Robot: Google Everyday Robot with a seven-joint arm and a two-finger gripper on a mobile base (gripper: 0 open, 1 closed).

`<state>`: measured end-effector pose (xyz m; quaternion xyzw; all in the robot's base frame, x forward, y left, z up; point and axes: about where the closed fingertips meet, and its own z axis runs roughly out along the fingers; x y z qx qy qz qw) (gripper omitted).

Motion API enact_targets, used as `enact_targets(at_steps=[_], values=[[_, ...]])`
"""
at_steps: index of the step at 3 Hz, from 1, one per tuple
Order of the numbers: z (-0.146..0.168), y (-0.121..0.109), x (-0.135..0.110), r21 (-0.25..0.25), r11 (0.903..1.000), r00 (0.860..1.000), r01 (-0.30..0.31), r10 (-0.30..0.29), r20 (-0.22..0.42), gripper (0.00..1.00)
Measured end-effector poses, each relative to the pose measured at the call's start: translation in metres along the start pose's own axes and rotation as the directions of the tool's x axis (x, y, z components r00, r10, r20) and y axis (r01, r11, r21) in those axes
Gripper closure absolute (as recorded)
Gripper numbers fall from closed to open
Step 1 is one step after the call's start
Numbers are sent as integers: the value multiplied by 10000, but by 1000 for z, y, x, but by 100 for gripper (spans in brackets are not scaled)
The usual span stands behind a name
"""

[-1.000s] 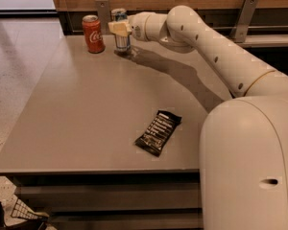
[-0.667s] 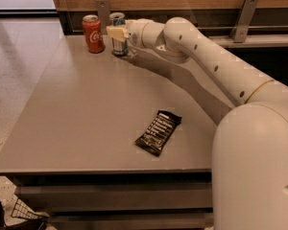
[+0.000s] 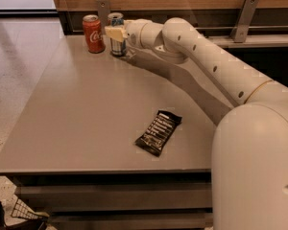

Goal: Move redbull can near coke can

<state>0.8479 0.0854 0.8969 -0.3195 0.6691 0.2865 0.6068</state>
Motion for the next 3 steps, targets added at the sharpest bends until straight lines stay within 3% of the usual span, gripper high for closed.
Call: enact_targets(at_steps=[2, 3], values=[[4, 5, 1, -82, 10000, 10000, -15, 15, -5, 36], [7, 8, 1, -136, 9999, 10000, -24, 24, -8, 5]])
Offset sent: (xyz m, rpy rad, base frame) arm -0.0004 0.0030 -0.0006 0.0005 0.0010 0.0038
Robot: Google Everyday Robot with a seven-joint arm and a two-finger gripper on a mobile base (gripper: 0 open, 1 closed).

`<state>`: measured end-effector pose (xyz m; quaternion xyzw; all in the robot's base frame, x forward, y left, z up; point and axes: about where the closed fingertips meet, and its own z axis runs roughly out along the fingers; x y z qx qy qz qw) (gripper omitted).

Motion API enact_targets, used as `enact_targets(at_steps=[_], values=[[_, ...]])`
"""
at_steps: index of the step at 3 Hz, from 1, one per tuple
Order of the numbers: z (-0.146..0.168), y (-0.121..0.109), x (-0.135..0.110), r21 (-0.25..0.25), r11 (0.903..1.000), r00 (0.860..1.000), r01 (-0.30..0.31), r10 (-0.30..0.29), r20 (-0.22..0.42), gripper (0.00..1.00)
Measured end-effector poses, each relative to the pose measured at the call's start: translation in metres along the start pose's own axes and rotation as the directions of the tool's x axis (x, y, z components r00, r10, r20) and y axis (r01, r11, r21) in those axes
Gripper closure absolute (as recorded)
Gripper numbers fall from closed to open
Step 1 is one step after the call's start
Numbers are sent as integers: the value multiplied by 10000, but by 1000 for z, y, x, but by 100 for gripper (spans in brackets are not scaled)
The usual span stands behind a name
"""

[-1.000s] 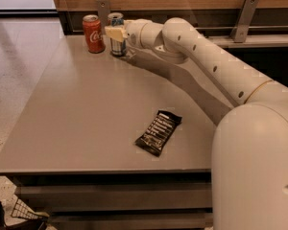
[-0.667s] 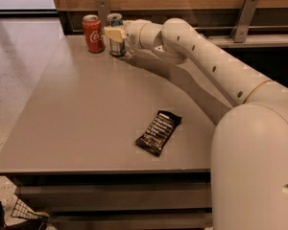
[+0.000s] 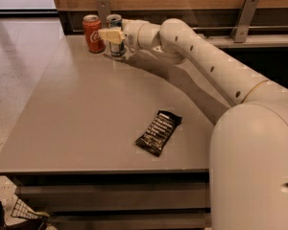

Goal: Move redbull can near coke can

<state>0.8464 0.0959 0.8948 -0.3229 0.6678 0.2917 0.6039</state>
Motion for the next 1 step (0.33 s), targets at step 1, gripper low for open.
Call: enact_targets(at_steps=[1], values=[[1, 1, 0, -22, 10000, 10000, -4, 4, -1, 0]])
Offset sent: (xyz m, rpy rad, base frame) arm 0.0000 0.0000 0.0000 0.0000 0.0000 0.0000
